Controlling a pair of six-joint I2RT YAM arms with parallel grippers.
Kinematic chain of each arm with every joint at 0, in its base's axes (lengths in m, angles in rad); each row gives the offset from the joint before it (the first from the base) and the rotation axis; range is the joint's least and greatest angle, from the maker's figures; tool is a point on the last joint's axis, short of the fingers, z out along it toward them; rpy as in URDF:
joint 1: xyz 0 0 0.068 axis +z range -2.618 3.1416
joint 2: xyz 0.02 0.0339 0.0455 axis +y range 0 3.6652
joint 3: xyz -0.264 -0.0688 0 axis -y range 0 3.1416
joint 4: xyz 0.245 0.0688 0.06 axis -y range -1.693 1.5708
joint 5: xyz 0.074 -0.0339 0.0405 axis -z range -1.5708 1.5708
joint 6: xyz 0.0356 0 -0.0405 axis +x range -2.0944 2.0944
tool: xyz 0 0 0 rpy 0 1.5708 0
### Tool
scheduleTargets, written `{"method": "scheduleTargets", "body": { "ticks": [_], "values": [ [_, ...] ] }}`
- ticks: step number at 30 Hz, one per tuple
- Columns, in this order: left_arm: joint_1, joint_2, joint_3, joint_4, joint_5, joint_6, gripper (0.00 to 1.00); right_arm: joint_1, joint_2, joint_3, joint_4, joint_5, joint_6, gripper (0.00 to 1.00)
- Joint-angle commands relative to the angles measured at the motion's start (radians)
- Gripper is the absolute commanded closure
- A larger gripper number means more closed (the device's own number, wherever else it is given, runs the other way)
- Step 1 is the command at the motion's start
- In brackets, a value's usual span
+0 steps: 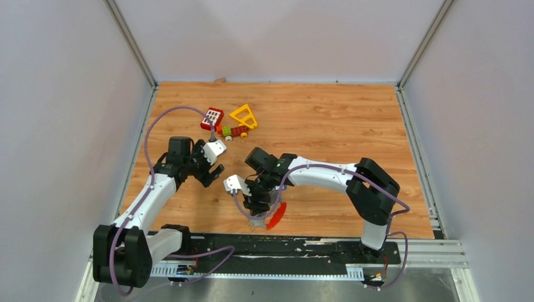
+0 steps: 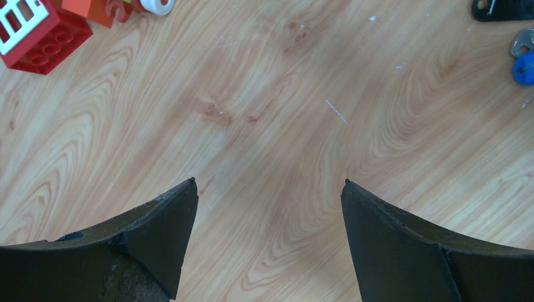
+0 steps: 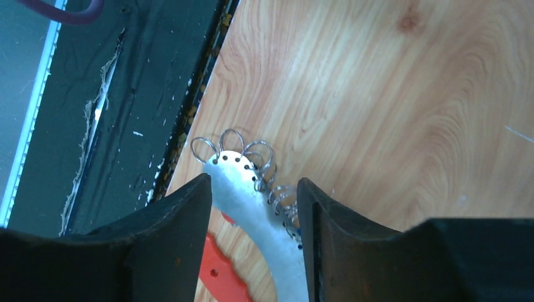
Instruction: Put the keys on the keyring
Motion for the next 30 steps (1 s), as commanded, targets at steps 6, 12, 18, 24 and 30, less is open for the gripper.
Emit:
{"method": "scheduleTargets", "body": {
  "ticks": [6,12,18,24,30],
  "values": [
    [0.011,0.011,0.05,0.029,-0.014,-0.062,0.1,0.072,0.089,0.101,-0.105,-0.006,-0.069,0.54],
    [0.011,0.023,0.055,0.037,-0.024,-0.07,0.1,0.127,0.122,0.115,-0.127,0.026,-0.098,0.56],
    [0.011,0.012,0.058,0.031,-0.022,-0.071,0.1,0.13,0.153,0.155,-0.139,0.031,-0.098,0.6],
    [0.011,0.008,0.058,0.024,-0.027,-0.065,0.1,0.129,0.183,0.179,-0.175,0.032,-0.117,0.61],
    [0.011,-0.001,0.058,0.011,-0.027,-0.031,0.1,0.137,0.133,0.122,-0.183,0.092,-0.121,0.58]
  ]
}}
